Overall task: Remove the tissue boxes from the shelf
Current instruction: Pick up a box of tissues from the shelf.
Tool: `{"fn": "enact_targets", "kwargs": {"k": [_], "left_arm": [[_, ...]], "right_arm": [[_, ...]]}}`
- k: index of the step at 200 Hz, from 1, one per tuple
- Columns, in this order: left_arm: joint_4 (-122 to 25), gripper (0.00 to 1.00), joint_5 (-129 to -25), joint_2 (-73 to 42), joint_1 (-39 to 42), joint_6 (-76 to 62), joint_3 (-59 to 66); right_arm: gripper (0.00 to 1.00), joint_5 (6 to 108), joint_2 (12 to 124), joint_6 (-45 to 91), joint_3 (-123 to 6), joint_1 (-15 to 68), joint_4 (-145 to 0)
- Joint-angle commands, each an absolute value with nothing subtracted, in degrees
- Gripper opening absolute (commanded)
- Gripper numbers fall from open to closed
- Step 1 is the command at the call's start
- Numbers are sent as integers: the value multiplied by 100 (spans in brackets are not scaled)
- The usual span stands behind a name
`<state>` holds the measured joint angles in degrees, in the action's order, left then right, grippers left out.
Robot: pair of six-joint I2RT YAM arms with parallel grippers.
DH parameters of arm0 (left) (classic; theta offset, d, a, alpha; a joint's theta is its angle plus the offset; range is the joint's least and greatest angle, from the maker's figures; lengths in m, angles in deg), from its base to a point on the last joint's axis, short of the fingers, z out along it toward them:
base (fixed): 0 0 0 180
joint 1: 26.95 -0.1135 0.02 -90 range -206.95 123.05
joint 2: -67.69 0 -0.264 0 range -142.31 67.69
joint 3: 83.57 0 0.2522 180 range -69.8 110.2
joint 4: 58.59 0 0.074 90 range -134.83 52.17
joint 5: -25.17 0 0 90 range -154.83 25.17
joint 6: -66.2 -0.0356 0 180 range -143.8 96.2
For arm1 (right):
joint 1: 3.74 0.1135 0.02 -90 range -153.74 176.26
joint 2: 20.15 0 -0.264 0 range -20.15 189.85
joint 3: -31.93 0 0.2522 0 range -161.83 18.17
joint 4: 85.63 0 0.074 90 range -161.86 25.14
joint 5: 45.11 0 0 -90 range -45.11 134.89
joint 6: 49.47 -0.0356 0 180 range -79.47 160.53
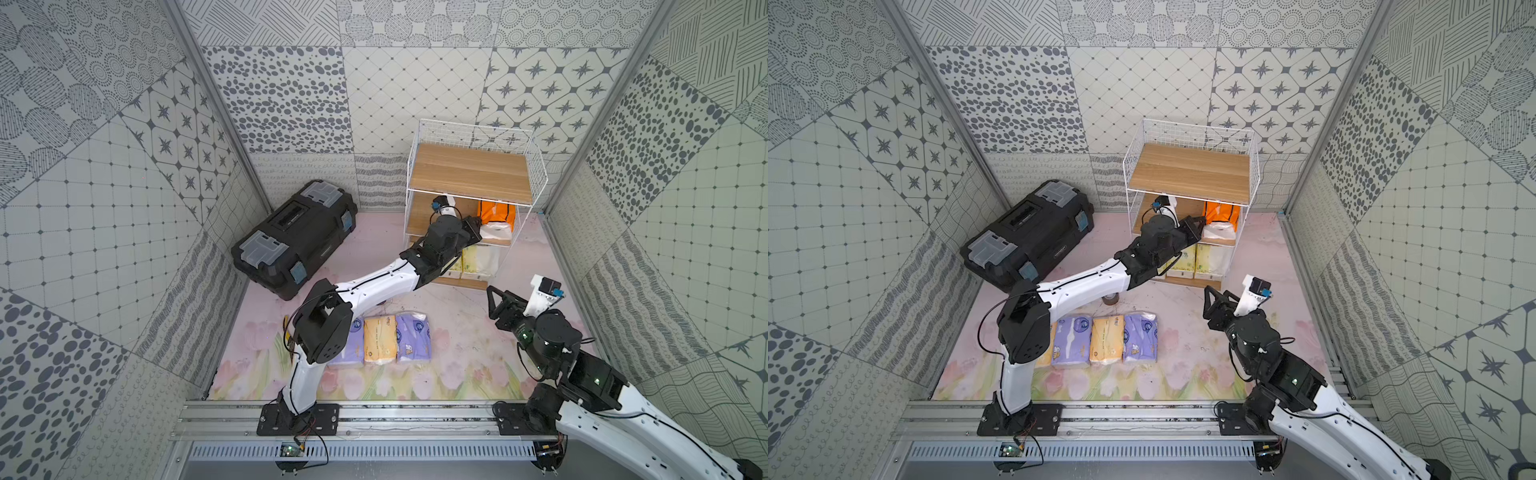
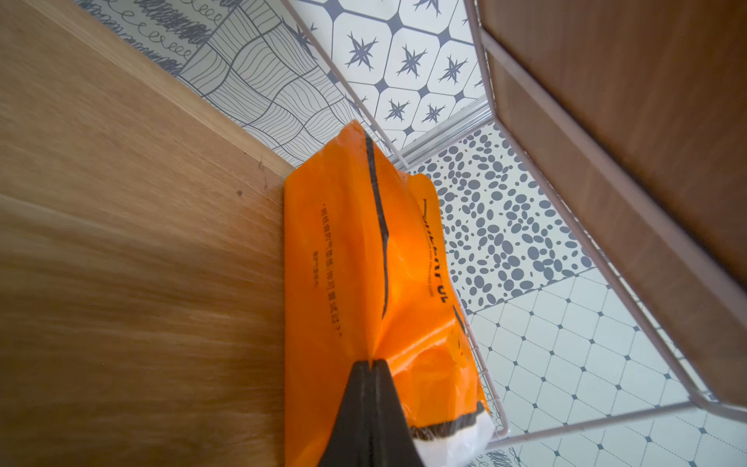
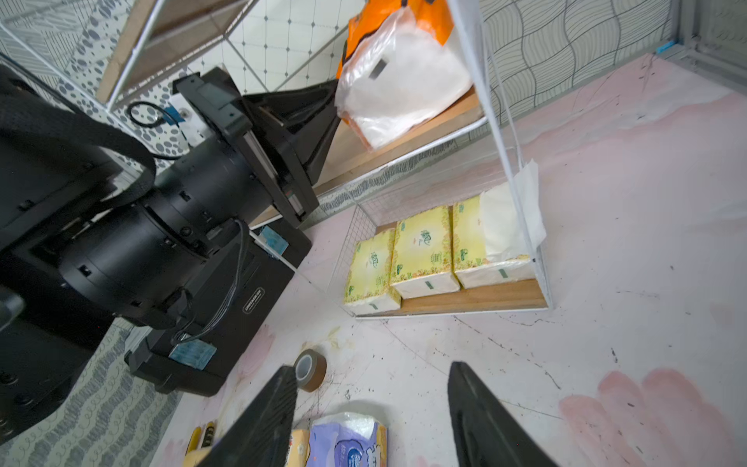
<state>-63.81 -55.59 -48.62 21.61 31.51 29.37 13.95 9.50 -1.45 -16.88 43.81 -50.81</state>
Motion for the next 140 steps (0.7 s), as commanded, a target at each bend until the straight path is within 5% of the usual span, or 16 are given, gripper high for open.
{"fn": "enact_targets", "kwargs": {"k": [1,59,140], "left_arm": [[-6857,0,-5482,-4531,2130,3008,2593],[-7170,0,-5211,-3692,2130,3151,1543],[-7314,0,-5068,-3093,2267,3286,763]], "right_arm": [[65,2236,1400,22,-2163,4075,-5037],[75,5019,1817,-339,-2836,2056,-4932],[93,6263,2153,-1973,-2579,873,-6519]]}}
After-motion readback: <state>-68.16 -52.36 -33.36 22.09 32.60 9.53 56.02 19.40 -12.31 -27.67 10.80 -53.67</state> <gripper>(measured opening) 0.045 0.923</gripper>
